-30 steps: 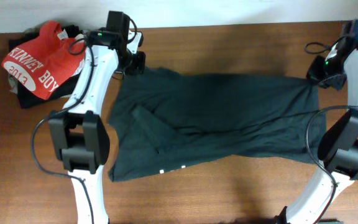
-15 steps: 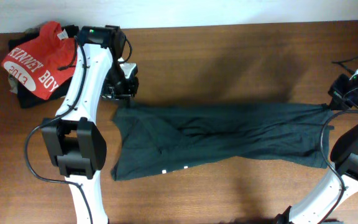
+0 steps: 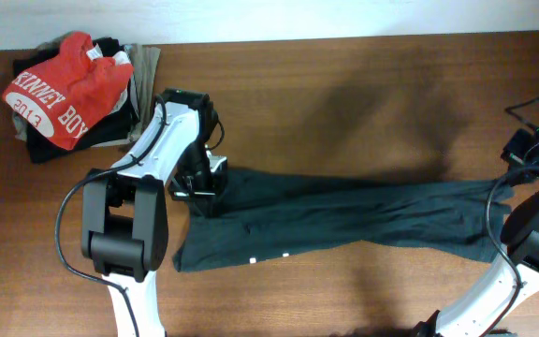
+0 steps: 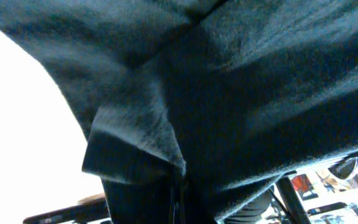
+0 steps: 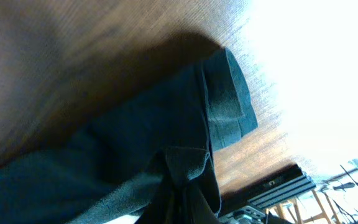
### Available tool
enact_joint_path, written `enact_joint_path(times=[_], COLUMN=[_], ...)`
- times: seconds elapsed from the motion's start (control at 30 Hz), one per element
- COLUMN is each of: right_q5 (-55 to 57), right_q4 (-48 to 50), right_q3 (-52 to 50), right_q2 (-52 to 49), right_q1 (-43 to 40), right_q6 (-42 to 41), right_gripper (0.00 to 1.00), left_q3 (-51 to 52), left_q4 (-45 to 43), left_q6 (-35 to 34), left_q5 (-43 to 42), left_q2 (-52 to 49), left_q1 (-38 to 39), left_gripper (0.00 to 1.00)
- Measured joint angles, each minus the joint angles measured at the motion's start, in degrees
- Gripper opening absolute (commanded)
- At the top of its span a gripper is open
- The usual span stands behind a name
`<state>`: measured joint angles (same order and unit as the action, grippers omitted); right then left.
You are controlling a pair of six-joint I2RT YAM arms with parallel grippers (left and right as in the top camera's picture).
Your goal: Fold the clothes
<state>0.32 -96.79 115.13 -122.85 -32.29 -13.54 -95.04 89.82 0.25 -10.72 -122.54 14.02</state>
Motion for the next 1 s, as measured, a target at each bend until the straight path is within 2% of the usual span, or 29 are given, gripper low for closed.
enact_joint_path(times=[0.17,0.2,0.23,0.27,0.3,0.33,0.37,0.4,0.43,0.57,0.63,0.67,0.7,0.73,0.8,0.93,1.0], right_q5=[2.0,2.1,2.3,2.4,2.9,3.6,4.2,4.6,4.9,4.6,4.2,3.3,2.1,-0.5,-4.5,-7.8,-8.1], right_q4=[3.6,4.3,4.8,5.2,5.4,5.4,5.4,5.3,5.3,5.3,5.8,6.6,7.3,7.8,8.3,8.4,9.7], right_q3=[-9.9,-11.1,-12.2,-12.6,-12.7,-12.7,-12.7,-12.7,-12.7,-12.7,-12.7,-12.7,-12.7,-12.7,-12.7,-13.2,-14.6], right_q2=[-0.1,-0.1,-0.1,-0.1,-0.1,-0.1,-0.1,-0.1,-0.1,-0.1,-0.1,-0.1,-0.1,-0.1,-0.1,-0.1,-0.1], right_q1=[0.0,0.0,0.0,0.0,0.0,0.0,0.0,0.0,0.0,0.0,0.0,0.0,0.0,0.0,0.2,4.1,10.1], right_q6=[0.0,0.0,0.0,-0.2,0.0,-0.6,-0.9,-1.3,-1.6,-2.1,-2.4,-2.5,-2.6,-2.5,-1.4,0.3,0.3], right_gripper=[0.14,0.19,0.31,0.99,0.99,0.99,0.99,0.99,0.99,0.99,0.99,0.99,0.75,0.42,0.04,0.04,0.04], left_q3=[6.8,7.5,8.9,9.7,11.0,12.3,13.2,13.7,13.8,13.3,8.5,6.6,5.0,3.1,2.0,4.4,8.9], left_q4=[-5.7,-5.7,-6.2,-6.8,-7.6,-7.8,-7.8,-7.8,-7.8,-5.3,-3.9,-4.4,-6.0,-8.5,-10.3,-14.8,-18.4], left_q6=[-3.4,-3.5,-4.0,-4.2,-4.3,-4.7,-4.7,-4.7,-4.8,-5.0,-5.0,-5.0,-5.1,-5.3,-5.4,-5.5,-5.5], left_q5=[0.2,0.2,0.2,0.2,0.2,0.3,0.5,0.6,0.7,1.1,1.3,1.3,1.3,1.3,1.2,-1.0,-4.4], left_q2=[0.1,0.1,0.1,0.1,0.1,0.1,0.1,0.1,0.1,0.2,0.5,1.4,2.9,5.7,9.2,10.1,10.1], left_q1=[-0.7,-1.1,-1.5,-1.6,-1.7,-1.7,-1.6,-1.6,-1.6,-1.6,-1.6,-1.6,-1.6,-1.6,-1.5,0.5,3.7], left_gripper=[0.01,0.02,0.06,0.13,0.20,0.46,0.87,0.87,0.92,0.90,0.71,0.59,0.41,0.22,0.01,0.01,0.01])
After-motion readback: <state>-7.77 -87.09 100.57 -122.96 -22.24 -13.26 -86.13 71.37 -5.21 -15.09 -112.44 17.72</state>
